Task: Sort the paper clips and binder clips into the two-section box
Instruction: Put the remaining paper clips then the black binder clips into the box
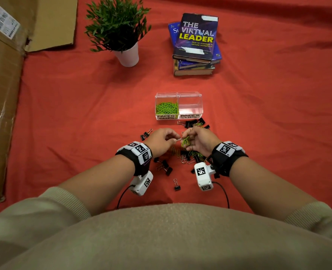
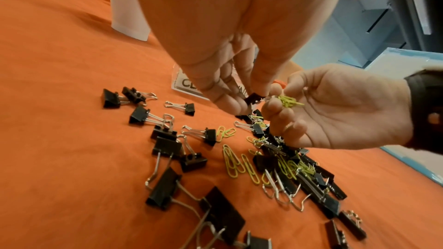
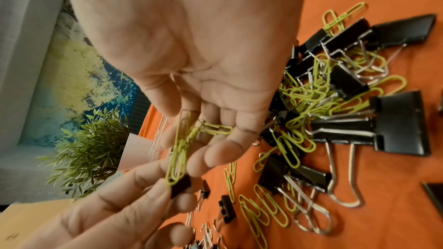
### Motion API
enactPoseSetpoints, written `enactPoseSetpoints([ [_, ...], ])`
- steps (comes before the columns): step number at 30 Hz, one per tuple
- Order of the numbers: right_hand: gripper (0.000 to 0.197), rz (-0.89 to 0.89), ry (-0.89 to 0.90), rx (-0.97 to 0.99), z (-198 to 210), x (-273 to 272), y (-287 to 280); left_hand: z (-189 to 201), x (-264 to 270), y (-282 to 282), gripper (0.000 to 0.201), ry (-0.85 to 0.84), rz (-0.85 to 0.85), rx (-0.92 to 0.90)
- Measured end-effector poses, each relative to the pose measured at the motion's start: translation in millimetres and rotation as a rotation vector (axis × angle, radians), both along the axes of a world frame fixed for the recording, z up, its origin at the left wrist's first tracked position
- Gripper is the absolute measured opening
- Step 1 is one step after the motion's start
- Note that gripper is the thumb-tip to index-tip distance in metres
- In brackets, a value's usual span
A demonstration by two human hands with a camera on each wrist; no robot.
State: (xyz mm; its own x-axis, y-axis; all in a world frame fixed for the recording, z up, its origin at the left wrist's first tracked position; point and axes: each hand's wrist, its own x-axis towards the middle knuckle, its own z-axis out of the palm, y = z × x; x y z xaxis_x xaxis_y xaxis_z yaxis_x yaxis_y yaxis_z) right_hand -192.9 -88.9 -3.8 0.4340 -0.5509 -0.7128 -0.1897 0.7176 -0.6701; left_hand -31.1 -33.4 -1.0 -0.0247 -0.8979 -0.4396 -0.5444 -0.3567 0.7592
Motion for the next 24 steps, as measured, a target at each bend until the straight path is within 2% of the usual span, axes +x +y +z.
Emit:
enactPoseSetpoints([
  [7, 0.002, 0.064, 0.008, -0.021, -6, -3, -3, -2, 0, 2, 0.021, -0.076, -0.002, -0.078],
  [11, 0.023, 0.099, -0.001, -0.037, -3, -1, -3, -3, 1, 2, 0.023, -0.129, -0.052, -0.096],
  [15, 0.019, 0.108, 0.017, -0.059, 2, 1, -5, -2, 1, 1, 0.018, -0.149, -0.048, -0.085],
  [19, 0.022, 0.097, 0.032, -0.074, 6, 1, -5, -1, -1, -1, 0.009, -0.091, 0.006, -0.036],
  [24, 0.013, 0.040, -0.033, -0.002, 7, 3, -4, 0, -3, -3, 0.020, 0.075, 0.130, 0.082],
])
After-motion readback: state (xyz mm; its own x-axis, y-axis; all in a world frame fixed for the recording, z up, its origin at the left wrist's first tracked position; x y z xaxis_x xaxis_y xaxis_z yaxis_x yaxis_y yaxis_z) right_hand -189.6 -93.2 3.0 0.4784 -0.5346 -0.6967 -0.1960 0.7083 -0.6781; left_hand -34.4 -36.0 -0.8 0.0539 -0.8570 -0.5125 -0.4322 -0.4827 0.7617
